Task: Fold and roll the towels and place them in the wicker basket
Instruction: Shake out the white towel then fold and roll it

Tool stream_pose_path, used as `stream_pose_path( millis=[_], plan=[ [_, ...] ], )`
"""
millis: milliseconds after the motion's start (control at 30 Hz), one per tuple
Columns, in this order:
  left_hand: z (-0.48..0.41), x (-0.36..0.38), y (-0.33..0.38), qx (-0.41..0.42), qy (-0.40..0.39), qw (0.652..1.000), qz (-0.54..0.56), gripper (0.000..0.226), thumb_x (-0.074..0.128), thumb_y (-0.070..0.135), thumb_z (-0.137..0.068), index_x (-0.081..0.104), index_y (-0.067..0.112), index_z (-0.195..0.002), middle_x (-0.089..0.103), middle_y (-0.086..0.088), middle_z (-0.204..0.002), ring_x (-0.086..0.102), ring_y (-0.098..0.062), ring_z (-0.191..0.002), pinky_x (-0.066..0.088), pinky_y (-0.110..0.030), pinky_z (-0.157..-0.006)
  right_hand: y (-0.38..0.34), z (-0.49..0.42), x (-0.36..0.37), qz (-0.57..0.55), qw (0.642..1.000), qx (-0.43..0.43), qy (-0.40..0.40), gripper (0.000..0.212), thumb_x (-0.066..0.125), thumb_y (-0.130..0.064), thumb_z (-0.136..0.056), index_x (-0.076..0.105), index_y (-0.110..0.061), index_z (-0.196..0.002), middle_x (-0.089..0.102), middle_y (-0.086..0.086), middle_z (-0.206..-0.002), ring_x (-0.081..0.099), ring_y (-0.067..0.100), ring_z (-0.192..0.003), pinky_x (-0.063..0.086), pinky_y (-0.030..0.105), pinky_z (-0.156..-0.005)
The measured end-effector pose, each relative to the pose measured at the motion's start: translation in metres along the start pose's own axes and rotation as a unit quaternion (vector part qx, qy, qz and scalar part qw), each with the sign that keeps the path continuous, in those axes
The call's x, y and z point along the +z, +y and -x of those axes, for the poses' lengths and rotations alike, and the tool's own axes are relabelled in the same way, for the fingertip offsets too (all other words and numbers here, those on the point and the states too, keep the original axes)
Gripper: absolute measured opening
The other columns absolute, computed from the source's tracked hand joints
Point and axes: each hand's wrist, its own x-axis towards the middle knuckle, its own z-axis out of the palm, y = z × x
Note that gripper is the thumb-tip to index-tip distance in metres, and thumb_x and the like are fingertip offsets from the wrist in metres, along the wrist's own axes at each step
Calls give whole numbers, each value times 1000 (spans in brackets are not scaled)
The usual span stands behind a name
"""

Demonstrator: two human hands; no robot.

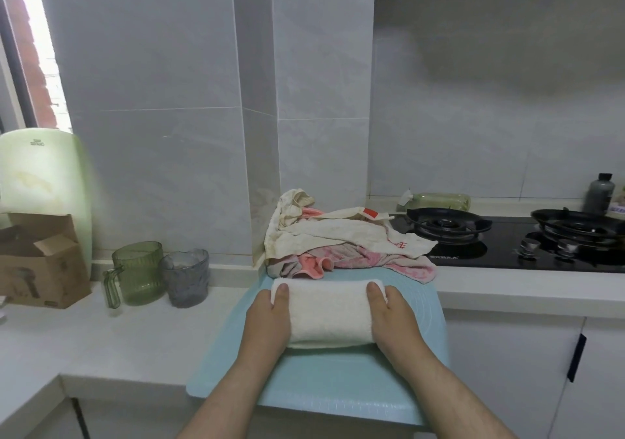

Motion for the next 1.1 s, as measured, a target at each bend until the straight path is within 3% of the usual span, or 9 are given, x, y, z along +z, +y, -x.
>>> stream_pose_path(
  millis=[133, 367, 567, 767, 900, 1000, 1100],
  plan=[
    [-2, 0, 3, -7, 3, 1000, -9, 36, 34, 41, -103, 52, 10, -100, 54, -5, -97, 51, -21, -88, 35, -31, -76, -2, -2, 1, 10, 1000, 5, 9, 41, 37, -42, -102, 56, -6, -95, 60, 5, -91, 55, 20, -81, 39, 29, -65],
    [-2, 2, 1, -15, 11, 999, 26, 44, 32, 43, -103, 56, 7, -110, 57, -9, -106, 53, -25, -97, 37, -33, -83, 0, -2, 0, -6, 1000, 11, 3, 42, 37, -44, -101, 53, -7, -88, 55, 1, -84, 49, 15, -74, 37, 29, -63],
    [0, 2, -4, -11, 33, 998, 51, 45, 33, 42, -102, 57, 5, -97, 60, -8, -95, 56, -27, -96, 38, -35, -78, 0, 2, -2, -8, 1000, 0, -2, 39, 35, -43, -102, 43, -16, -75, 47, -2, -76, 43, 13, -67, 33, 29, -59],
    [1, 1, -6, 4, 46, 999, 12, 45, 32, 42, -103, 57, 6, -95, 60, -9, -94, 56, -24, -90, 42, -37, -78, 5, -2, -2, 8, 1000, -5, -6, 41, 34, -42, -102, 41, -11, -76, 44, -2, -71, 39, 13, -62, 30, 28, -55],
    [2, 3, -8, 0, 60, 998, -6, 41, 33, 39, -102, 53, 5, -89, 57, -9, -86, 49, -16, -76, 39, -28, -68, 9, -6, -2, 4, 1000, 7, -19, 42, 35, -42, -100, 45, -8, -79, 47, -1, -71, 41, 14, -63, 33, 27, -57],
    [7, 2, -5, -5, 52, 999, -2, 39, 34, 38, -103, 49, 7, -86, 54, -8, -83, 44, -5, -68, 38, -27, -65, 7, -5, -4, -22, 999, 26, -22, 33, 36, -40, -101, 51, -17, -83, 55, -4, -77, 49, 6, -66, 36, 16, -55],
    [9, 0, -2, -12, 27, 1000, -7, 40, 30, 46, -96, 47, 12, -84, 50, -2, -78, 43, 1, -63, 37, -27, -63, 0, -3, -4, -33, 997, 57, -31, 27, 37, -35, -102, 52, -21, -86, 55, -6, -80, 48, -5, -65, 38, 14, -55]
  ],
)
